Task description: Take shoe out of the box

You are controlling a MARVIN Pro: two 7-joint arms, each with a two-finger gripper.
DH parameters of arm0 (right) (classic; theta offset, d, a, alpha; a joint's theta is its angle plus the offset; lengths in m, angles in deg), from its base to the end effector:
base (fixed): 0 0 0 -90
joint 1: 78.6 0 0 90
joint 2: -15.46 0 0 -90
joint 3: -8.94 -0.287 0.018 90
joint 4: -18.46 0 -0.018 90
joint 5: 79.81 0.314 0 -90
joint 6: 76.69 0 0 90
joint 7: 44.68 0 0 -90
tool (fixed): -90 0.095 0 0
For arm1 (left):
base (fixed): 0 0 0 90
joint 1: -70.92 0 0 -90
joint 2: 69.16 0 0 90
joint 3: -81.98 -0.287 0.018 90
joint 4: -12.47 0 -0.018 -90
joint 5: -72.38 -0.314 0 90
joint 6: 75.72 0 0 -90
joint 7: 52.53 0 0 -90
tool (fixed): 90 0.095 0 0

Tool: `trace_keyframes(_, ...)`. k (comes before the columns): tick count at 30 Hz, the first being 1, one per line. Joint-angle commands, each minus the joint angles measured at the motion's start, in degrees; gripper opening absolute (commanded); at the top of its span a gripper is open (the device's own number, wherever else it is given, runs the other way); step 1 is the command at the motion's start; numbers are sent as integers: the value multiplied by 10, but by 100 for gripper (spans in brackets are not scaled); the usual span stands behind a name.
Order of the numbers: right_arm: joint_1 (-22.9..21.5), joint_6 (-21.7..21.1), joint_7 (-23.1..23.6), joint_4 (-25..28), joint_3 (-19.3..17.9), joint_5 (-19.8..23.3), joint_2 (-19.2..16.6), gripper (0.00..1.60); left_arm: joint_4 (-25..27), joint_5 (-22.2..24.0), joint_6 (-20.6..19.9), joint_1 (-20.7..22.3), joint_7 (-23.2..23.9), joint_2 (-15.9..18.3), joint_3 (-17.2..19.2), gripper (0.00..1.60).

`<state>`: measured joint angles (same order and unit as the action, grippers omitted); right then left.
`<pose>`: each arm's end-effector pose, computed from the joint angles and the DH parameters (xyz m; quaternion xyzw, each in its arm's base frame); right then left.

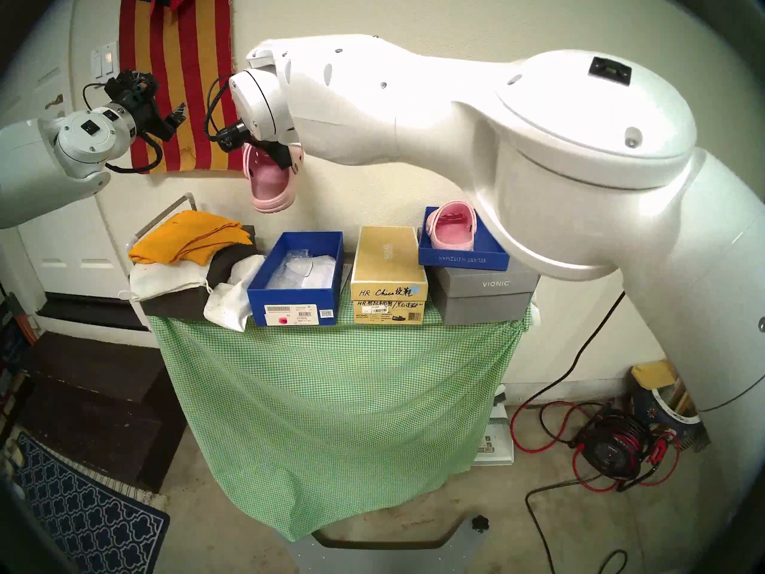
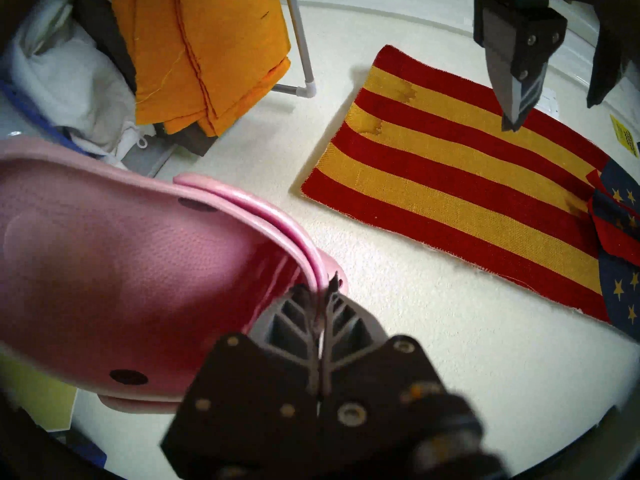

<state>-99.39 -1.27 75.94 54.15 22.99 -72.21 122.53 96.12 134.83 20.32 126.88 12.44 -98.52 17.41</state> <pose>0.5395 0.3770 0.0948 0.2987 0.7594 0.4379 0.3773 0.4991 0.2334 0.0982 -0.5591 0.2432 -0.7025 0.3670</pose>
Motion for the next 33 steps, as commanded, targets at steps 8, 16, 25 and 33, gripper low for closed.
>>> trace_keyframes(8,-41,-34,93,107,2,18,-85,0,0,0,0,0,0,0,0,160)
trace_keyframes(16,-53,-59,151,187,11,30,-134,0,0,0,0,0,0,0,0,160)
trace_keyframes(25,-78,-91,200,287,25,42,-196,0,0,0,0,0,0,0,0,160)
trace_keyframes(33,-92,-122,223,358,49,49,-239,0,0,0,0,0,0,0,0,160)
